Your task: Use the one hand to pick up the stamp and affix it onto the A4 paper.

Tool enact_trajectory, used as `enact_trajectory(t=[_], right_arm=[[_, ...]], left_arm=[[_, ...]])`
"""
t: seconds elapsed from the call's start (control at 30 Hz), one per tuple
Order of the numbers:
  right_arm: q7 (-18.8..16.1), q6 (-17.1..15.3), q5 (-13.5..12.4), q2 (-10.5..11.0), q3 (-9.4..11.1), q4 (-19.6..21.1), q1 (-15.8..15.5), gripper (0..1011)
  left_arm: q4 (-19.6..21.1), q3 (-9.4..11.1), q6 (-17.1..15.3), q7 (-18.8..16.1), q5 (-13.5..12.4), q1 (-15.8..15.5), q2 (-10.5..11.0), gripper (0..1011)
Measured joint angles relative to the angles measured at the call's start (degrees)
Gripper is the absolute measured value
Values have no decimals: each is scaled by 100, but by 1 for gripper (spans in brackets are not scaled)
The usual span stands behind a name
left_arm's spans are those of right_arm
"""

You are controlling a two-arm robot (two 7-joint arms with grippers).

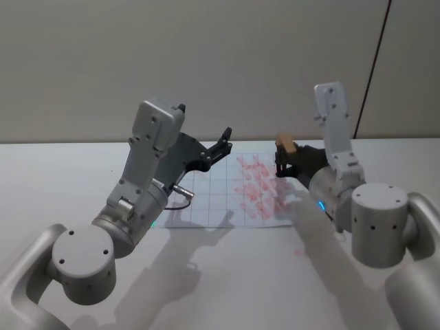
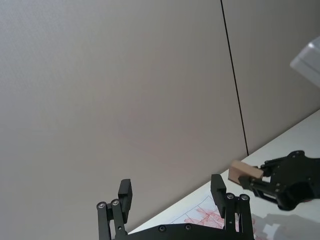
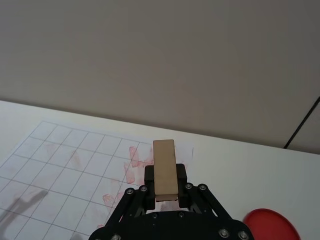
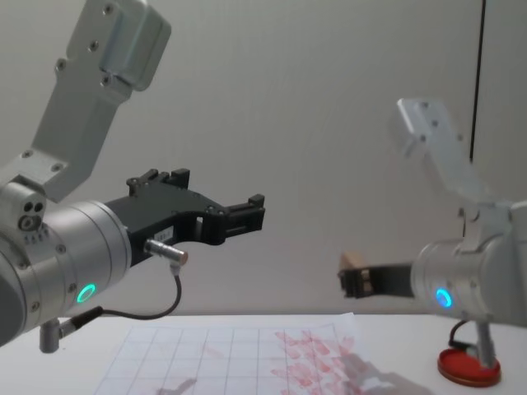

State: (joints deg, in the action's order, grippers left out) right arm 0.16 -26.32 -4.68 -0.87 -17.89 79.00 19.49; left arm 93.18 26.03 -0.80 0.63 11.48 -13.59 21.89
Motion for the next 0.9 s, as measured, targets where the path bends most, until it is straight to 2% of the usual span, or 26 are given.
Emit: enact_trajectory(t=[0.47, 0.9], right_arm=[[379, -272, -45, 229, 274, 376, -174, 223], [525, -354, -30, 422, 525, 131, -235, 224]], left_arm=[[0, 0, 0, 0, 0, 0, 0, 1001], [0, 0, 0, 0, 0, 0, 0, 1002]])
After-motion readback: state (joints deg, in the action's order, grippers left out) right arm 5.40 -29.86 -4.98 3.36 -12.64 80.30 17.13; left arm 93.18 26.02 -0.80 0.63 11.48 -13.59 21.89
